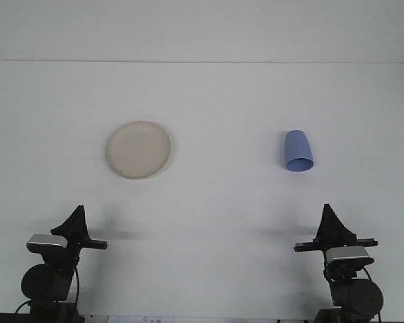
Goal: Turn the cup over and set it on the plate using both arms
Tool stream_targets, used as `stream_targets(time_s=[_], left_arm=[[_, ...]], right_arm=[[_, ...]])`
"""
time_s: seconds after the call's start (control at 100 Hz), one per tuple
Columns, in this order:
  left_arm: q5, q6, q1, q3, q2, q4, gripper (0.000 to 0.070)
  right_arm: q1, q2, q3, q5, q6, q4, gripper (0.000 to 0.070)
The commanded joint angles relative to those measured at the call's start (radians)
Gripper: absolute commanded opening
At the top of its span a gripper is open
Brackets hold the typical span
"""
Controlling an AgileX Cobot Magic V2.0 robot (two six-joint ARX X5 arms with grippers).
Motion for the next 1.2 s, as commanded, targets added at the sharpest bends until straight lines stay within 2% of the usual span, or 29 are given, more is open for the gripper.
stream_targets(time_s=[0.0,0.28,0.36,0.49,0.75,0.97,1.01,1.05,1.1,1.13,1.19], left_arm=[[0.007,-0.002,-0.002,-0.018,-0.001,0.010,0.0015],[0.007,-0.002,-0.002,-0.018,-0.001,0.010,0.0015],[0.007,-0.002,-0.002,-0.018,-0.001,0.010,0.0015],[0.007,-0.002,-0.002,-0.018,-0.001,0.010,0.0015],[0.007,-0.002,-0.002,-0.018,-0.001,0.010,0.0015],[0.007,-0.002,-0.002,-0.018,-0.001,0.010,0.0015],[0.007,-0.003,-0.002,-0.018,-0.001,0.010,0.0015],[0.007,-0.003,-0.002,-0.018,-0.001,0.010,0.0015],[0.007,-0.003,-0.002,-0.018,-0.001,0.010,0.0015],[0.007,-0.002,-0.002,-0.018,-0.001,0.010,0.0015],[0.007,-0.002,-0.002,-0.018,-0.001,0.010,0.0015]], right_arm=[[-0.002,0.000,-0.002,0.000,0.010,0.010,0.0000],[-0.002,0.001,0.029,0.001,0.013,0.018,0.0000],[-0.002,0.017,0.079,0.016,0.040,-0.032,0.0000],[-0.002,0.112,0.222,0.060,0.063,-0.177,0.0000],[-0.002,0.507,0.632,0.053,0.047,-0.554,0.0000],[0.000,0.737,0.796,0.048,0.052,-0.522,0.0000],[0.000,0.758,0.801,0.049,0.052,-0.511,0.0021],[0.000,0.780,0.802,0.049,0.051,-0.497,0.0084],[0.000,0.809,0.802,0.057,0.051,-0.491,0.0218],[0.000,0.829,0.802,0.061,0.051,-0.492,0.0328],[0.000,0.866,0.802,0.071,0.051,-0.492,0.0465]])
